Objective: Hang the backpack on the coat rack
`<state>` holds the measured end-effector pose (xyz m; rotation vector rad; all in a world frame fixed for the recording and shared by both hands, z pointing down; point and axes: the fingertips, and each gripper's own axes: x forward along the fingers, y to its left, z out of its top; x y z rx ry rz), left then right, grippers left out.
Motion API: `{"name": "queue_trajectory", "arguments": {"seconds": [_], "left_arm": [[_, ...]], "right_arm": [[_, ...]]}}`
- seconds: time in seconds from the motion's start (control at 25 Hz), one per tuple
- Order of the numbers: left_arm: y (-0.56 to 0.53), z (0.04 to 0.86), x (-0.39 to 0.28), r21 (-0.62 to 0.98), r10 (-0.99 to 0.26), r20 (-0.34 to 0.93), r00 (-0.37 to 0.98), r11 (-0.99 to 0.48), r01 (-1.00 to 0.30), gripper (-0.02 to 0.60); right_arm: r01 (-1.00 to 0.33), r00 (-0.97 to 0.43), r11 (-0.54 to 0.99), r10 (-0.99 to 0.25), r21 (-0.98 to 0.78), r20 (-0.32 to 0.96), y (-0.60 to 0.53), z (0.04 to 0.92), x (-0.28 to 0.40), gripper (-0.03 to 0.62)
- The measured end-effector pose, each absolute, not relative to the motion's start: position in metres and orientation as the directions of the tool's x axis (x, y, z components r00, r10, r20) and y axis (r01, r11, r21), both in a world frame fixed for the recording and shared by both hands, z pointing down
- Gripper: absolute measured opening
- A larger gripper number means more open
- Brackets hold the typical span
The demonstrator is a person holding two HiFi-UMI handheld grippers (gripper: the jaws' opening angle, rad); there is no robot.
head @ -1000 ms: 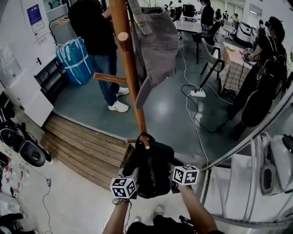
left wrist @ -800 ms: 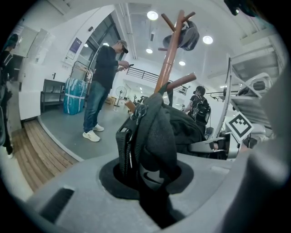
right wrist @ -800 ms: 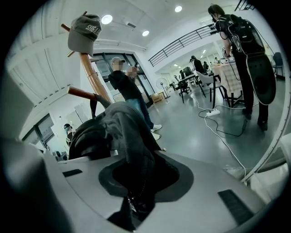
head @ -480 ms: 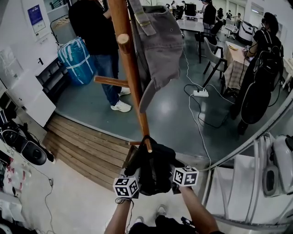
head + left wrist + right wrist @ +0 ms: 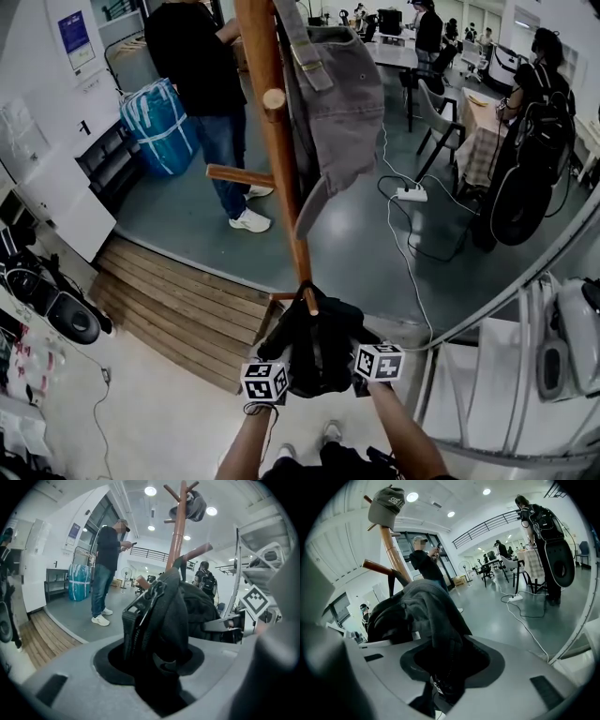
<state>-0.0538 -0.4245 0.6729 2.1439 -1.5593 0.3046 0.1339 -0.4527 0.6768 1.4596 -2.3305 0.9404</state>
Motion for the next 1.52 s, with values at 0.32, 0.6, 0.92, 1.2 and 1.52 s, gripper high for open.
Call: {"name": "queue_trajectory", "arguments": {"seconds": [0.32, 0.6, 0.92, 1.2, 1.52], "left_arm": [[-0.410, 0.673, -0.053, 0.257, -0.824, 0.434, 0.363, -0.273, -0.927, 0.239], [-0.388, 0.643, -0.065, 0.281, -0.838, 0.384, 0.388, -0.294, -0.914, 0.244], [-0.350, 0.615, -0.071, 0.306, -0.839, 0.332, 0.431, -0.337, -0.890, 0.244], [-0.314, 0.591, -0.070, 0.312, -0.843, 0.273, 0.464, -0.378, -0.871, 0.223], [-0.275, 0.563, -0.064, 0.245, -0.860, 0.214, 0.464, -0.412, -0.877, 0.091]], "right_arm": [[-0.891, -0.441, 0.288, -0.729, -0.350, 0.523, -0.438, 0.676, 0.141, 0.176], [-0.910, -0.398, 0.256, -0.759, -0.325, 0.515, -0.411, 0.649, 0.143, 0.178], [-0.913, -0.390, 0.253, -0.772, -0.320, 0.503, -0.364, 0.634, 0.128, 0.178], [-0.904, -0.406, 0.260, -0.771, -0.340, 0.491, -0.319, 0.622, 0.107, 0.174], [-0.907, -0.396, 0.274, -0.813, -0.319, 0.427, -0.279, 0.589, 0.093, 0.075]]}}
